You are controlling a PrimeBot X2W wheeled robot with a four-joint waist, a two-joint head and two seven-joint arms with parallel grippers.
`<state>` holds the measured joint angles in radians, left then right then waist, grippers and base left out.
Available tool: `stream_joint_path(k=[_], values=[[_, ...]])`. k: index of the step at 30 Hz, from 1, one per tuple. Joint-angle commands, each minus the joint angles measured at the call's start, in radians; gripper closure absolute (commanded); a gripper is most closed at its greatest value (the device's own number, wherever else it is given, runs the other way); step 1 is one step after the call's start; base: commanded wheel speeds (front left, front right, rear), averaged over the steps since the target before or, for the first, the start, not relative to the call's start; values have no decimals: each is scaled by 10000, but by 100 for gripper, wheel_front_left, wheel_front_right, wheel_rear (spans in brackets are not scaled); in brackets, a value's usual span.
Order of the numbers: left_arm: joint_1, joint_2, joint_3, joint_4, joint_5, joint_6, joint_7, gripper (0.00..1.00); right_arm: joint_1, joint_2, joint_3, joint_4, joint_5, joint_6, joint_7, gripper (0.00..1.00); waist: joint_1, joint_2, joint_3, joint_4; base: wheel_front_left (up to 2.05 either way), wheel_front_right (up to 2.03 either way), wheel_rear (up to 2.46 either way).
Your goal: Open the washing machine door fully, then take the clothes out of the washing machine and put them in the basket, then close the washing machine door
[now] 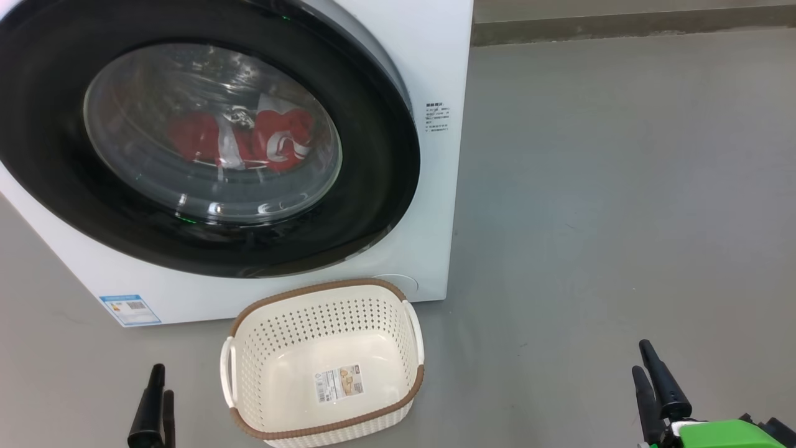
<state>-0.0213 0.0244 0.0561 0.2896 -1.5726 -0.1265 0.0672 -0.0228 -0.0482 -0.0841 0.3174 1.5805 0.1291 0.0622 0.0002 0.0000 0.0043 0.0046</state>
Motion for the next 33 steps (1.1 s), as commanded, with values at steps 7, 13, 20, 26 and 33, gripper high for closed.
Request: stream_joint_path(k=[7,13,20,26,33], values=[[-80,215,8,-476,1279,-7,-277,0,-344,-241,331,-220,-910,3,-254,0,-2,0,11,15,0,0,0],[-7,201,-35,-645,2338,-9,-479,0,-430,-318,557,-154,-1851,3,-454,0,-2,0,21,36,0,0,0],[75,217,-63,-779,3249,-11,-652,0,-498,-347,676,-152,-2600,4,-626,0,-2,0,21,50,0,0,0],[150,268,-168,-865,4157,-13,-825,0,-542,-415,802,-173,-3363,5,-797,0,-2,0,23,69,0,0,0],[210,296,-219,-1002,5077,-16,-1026,0,-573,-462,939,-191,-4222,6,-996,0,-2,0,20,109,0,0,0]])
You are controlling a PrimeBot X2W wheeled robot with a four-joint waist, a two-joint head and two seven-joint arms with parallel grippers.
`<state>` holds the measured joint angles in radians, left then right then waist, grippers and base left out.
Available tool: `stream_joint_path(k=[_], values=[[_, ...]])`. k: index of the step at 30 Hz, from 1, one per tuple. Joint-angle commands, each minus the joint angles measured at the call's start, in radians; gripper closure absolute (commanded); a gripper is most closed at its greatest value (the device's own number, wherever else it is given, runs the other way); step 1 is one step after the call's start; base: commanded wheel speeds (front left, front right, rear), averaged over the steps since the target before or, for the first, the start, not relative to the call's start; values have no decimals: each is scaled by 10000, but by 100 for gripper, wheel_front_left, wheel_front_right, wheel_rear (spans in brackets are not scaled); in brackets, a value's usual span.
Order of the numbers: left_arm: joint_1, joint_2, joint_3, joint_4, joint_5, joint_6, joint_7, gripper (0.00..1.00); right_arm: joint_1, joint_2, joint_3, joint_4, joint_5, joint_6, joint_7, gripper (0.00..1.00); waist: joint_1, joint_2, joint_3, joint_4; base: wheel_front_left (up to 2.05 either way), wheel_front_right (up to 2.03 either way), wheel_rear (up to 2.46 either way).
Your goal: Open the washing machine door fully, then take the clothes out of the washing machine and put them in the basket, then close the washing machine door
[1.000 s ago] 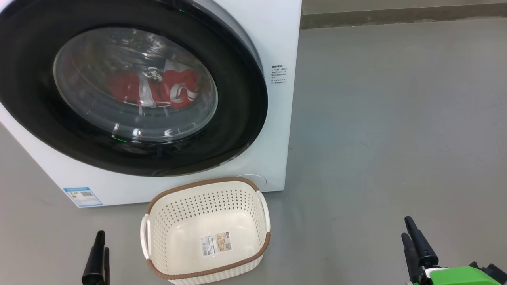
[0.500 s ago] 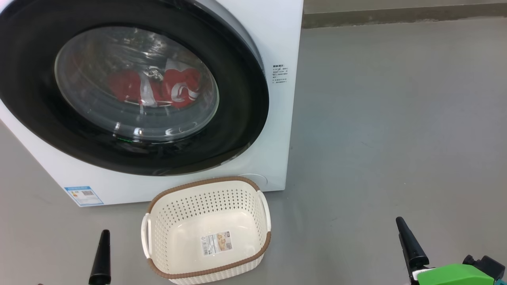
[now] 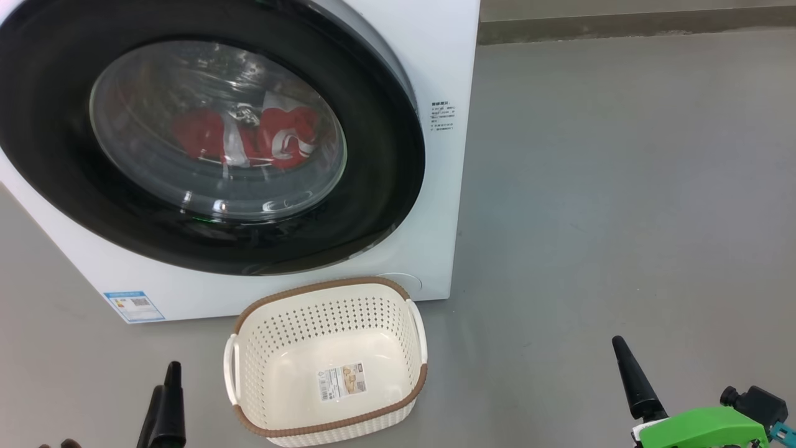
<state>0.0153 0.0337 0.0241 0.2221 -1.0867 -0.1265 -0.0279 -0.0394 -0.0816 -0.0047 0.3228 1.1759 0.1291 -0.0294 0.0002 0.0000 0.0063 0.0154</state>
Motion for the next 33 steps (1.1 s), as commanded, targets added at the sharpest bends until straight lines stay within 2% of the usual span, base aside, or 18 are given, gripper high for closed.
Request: stream_joint_path(k=[1,33], values=[[-145,209,97,-345,358,-16,-103,0,-416,-142,180,-248,-307,6,-108,0,-1,0,-4,6,0,0,0],[246,299,-137,-961,4145,-27,-996,0,-639,-504,1126,-296,-3523,10,-993,0,-1,0,-58,76,0,0,0]])
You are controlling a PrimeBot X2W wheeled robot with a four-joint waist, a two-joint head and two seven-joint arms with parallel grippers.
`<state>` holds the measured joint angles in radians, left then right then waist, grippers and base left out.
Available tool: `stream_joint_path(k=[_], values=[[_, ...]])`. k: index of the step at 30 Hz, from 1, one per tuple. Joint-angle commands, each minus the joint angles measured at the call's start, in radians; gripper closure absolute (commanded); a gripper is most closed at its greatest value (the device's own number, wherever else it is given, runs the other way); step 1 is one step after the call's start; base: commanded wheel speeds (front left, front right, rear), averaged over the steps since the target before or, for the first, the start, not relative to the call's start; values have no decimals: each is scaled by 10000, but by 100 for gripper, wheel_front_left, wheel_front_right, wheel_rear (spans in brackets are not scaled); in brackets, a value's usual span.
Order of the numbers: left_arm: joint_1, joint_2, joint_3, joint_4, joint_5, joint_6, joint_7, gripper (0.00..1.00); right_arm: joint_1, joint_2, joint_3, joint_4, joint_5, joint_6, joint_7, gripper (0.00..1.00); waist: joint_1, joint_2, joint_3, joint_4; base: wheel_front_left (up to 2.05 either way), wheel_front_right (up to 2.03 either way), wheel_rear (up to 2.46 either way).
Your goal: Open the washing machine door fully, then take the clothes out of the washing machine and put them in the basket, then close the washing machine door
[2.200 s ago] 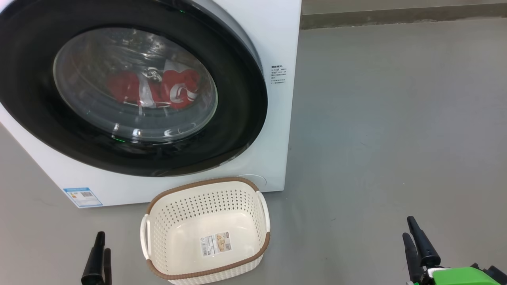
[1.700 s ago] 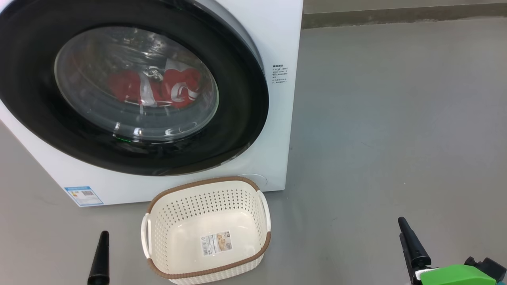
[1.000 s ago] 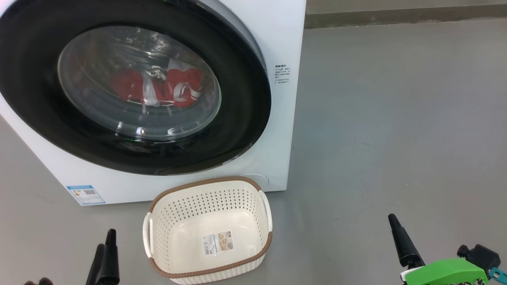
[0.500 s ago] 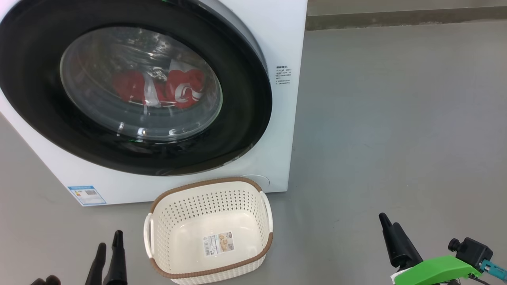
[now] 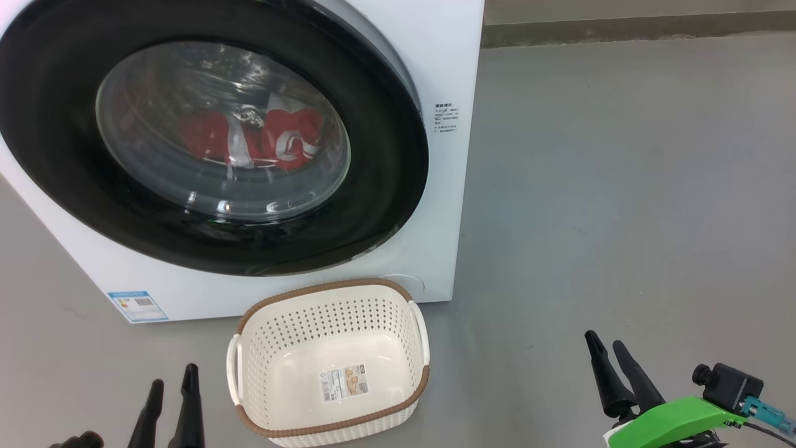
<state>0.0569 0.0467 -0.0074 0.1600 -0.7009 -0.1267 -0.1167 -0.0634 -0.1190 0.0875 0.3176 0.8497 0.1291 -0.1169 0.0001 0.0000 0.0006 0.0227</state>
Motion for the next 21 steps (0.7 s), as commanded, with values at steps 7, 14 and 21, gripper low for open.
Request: stream_joint_path(k=[7,14,21], values=[[-96,176,176,-435,1111,-27,-310,0,-439,-203,336,-269,-1048,11,-318,0,-1,0,-10,18,0,0,0],[-28,186,180,-515,1897,-29,-511,0,-451,-254,532,-277,-1768,12,-517,0,-1,0,9,32,0,0,0],[46,190,209,-555,2678,-32,-712,0,-468,-323,703,-244,-2545,12,-717,0,-1,0,48,4,0,0,0]])
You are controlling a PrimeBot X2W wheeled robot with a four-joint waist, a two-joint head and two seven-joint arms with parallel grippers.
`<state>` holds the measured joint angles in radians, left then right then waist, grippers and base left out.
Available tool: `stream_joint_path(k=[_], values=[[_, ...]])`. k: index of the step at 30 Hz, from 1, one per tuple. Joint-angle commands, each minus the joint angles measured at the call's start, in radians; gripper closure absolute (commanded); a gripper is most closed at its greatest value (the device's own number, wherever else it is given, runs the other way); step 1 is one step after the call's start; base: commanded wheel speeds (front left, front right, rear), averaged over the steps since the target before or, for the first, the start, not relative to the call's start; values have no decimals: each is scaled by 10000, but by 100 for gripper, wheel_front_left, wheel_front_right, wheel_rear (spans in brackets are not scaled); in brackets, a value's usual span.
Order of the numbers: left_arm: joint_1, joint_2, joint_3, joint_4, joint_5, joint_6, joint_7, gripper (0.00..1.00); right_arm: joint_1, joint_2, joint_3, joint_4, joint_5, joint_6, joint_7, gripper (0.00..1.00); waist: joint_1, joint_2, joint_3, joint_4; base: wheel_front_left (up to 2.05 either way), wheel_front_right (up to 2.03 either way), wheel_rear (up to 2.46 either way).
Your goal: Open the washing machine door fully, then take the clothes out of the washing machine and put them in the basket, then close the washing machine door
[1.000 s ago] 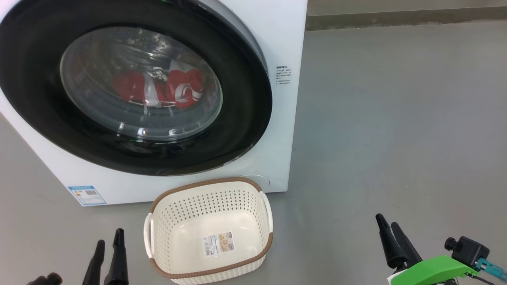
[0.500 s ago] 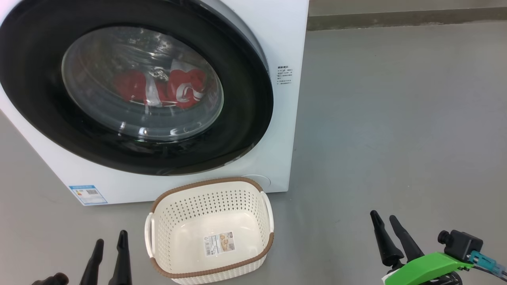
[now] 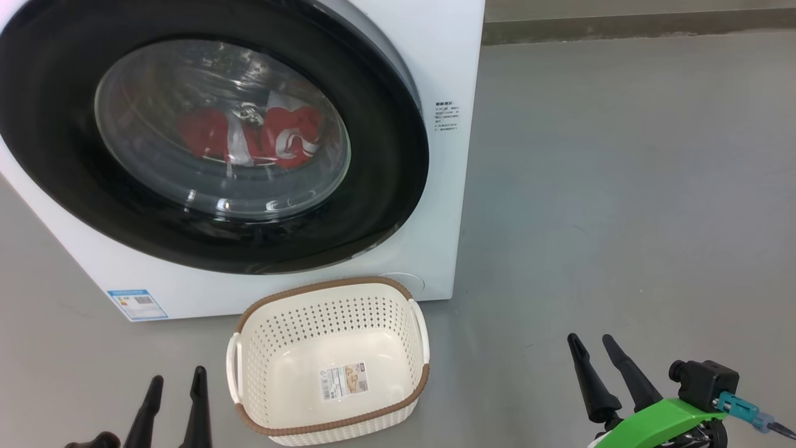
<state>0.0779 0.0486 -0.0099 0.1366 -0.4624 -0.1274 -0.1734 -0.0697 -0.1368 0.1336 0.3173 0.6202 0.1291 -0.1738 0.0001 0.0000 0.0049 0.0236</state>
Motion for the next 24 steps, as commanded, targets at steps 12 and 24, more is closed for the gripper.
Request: stream_joint_path(k=[12,24], values=[[-85,214,220,-461,1676,-28,-491,0,-401,-154,256,-347,-1577,14,-490,0,-1,0,106,-51,0,0,0],[24,241,196,-446,2851,-32,-836,0,-211,-75,76,-478,-2894,15,-832,0,-1,0,114,-24,0,0,0]])
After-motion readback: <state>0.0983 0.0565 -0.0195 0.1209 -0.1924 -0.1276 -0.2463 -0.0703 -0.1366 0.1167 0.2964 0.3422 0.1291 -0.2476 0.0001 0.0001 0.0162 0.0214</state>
